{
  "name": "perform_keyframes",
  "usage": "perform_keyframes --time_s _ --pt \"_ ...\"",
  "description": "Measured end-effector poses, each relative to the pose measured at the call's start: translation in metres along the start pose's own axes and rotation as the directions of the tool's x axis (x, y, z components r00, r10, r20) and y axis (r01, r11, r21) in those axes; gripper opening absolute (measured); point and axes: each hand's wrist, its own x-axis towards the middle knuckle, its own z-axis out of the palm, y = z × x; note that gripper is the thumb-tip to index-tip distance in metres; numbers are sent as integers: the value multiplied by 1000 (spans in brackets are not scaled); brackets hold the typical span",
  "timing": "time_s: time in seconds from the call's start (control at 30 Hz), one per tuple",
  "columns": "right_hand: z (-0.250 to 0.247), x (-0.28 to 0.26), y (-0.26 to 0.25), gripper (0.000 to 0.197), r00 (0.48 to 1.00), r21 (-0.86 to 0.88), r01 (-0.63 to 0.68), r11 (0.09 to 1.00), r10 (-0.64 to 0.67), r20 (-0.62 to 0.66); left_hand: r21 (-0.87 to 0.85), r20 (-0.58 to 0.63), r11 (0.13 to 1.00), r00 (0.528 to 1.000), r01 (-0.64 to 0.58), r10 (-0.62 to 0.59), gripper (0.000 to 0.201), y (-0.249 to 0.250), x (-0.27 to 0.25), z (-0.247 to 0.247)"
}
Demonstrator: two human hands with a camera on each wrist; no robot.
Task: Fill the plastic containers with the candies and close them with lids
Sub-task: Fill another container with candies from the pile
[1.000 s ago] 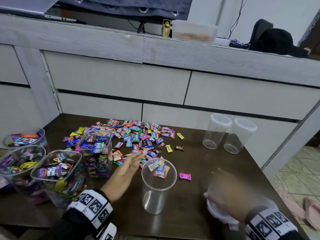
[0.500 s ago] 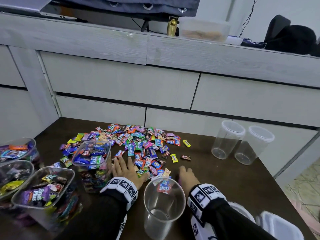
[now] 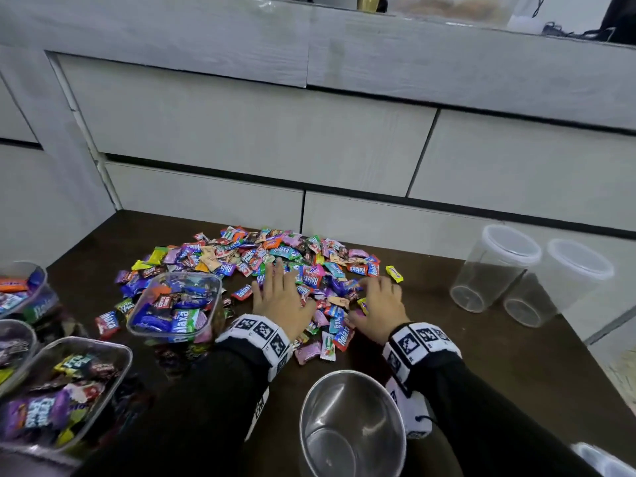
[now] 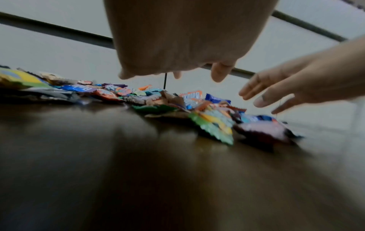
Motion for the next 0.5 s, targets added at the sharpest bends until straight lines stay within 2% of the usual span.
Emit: perform_keyframes --time_s 0.1,0.17,0.23,0.4,0.5 --pt "5 5 1 103 993 38 -76 996 72 98 43 72 993 991 114 -117 111 -6 5 1" --pt "9 8 -3 119 981 -3 -30 1000 30 192 43 146 988 977 151 -155 114 -5 7 4" --pt "13 11 -10 127 964 -10 70 997 -65 257 24 185 994 976 111 -113 107 -1 8 8" --pt "26 16 -32 135 899 -24 309 951 -283 335 -96 215 994 973 -60 80 93 8 4 7" --pt "26 16 -33 110 893 -74 382 921 -347 288 -49 270 989 952 -139 147 101 4 0 3"
